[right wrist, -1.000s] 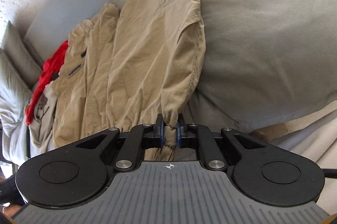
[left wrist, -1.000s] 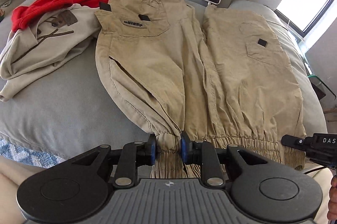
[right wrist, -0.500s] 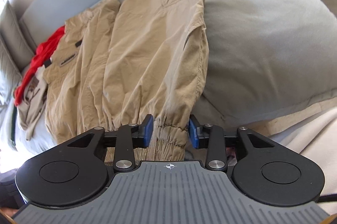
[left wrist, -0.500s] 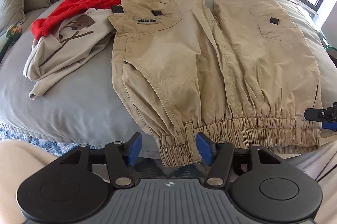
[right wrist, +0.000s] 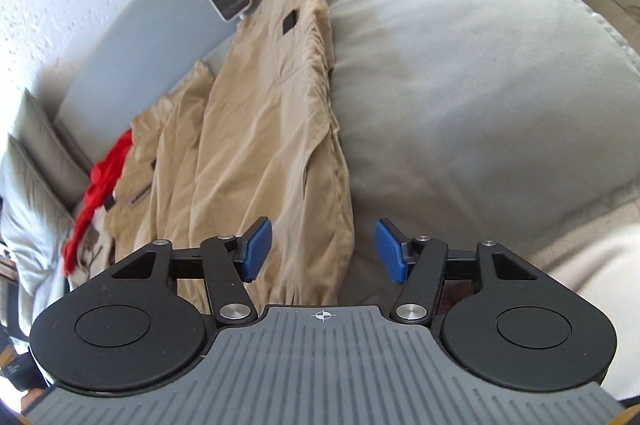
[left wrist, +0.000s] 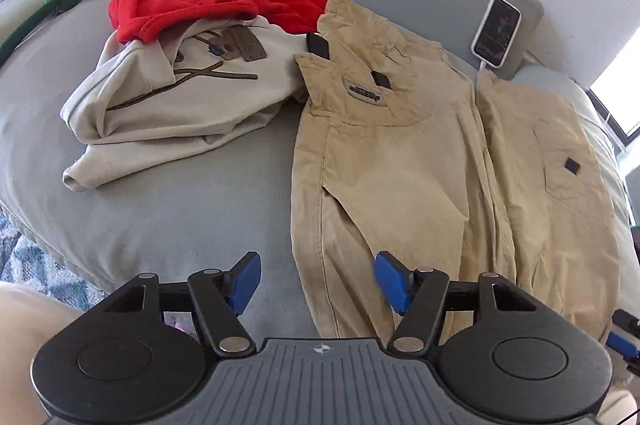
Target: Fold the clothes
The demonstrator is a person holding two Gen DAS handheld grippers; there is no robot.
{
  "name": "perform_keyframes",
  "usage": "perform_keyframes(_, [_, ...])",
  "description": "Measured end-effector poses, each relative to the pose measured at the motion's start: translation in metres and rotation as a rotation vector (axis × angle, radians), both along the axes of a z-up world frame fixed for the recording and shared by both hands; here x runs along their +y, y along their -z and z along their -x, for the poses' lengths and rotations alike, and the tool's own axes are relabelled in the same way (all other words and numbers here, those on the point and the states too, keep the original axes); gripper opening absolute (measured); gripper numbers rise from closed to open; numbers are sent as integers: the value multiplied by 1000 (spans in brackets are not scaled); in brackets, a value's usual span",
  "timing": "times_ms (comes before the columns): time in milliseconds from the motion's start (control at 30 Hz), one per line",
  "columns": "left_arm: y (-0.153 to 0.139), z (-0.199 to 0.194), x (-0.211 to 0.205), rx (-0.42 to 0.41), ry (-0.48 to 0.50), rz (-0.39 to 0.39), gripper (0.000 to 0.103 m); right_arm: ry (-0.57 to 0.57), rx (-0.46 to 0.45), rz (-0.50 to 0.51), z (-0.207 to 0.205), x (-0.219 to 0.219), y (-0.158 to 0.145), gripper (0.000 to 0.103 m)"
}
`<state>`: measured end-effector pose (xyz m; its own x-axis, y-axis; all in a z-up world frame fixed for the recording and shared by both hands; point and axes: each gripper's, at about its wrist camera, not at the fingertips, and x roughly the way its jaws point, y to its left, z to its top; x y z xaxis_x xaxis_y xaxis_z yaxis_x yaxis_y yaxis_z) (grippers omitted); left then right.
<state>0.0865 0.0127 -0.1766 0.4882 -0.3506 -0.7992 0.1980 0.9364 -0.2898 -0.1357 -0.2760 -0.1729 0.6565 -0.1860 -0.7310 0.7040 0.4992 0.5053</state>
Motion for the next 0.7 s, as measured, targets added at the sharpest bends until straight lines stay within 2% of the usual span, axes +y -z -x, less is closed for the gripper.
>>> perform_keyframes(133, [8,-19,-10,-30,-3,-45,56,10,-38,38,-16,-19,14,58])
perform_keyframes(233, [10,-27,-29,-72,81,-135,43,28,-55,15,-31,-33,26,58])
perform_keyframes(300, [11,-30,-34,-69,93,-139,23,21,-71,-3,-40,-36,28,57])
perform_keyframes(367, [11,-34,-37,-62,97,-132,9,11,-78,-7,-49,-39,29,44])
perform_keyframes(400, [10,-33,-36,-67,82,-131,5,9,-60,4,-54,-38,28,20])
perform_keyframes(433, [7,-30,-35,-85,58,-143,5,9,-34,16,-58,-37,27,4])
perform_keyframes(533, [4,-20,-30,-140,-1,-213,5,66,50,86,-61,-33,19,3])
perform_keyframes(633, [10,-21,-33,-131,10,-249,6,106,105,136,-59,-32,16,3])
perform_keyframes(700, [6,-17,-40,-153,34,-300,19,101,134,149,-61,-31,16,4])
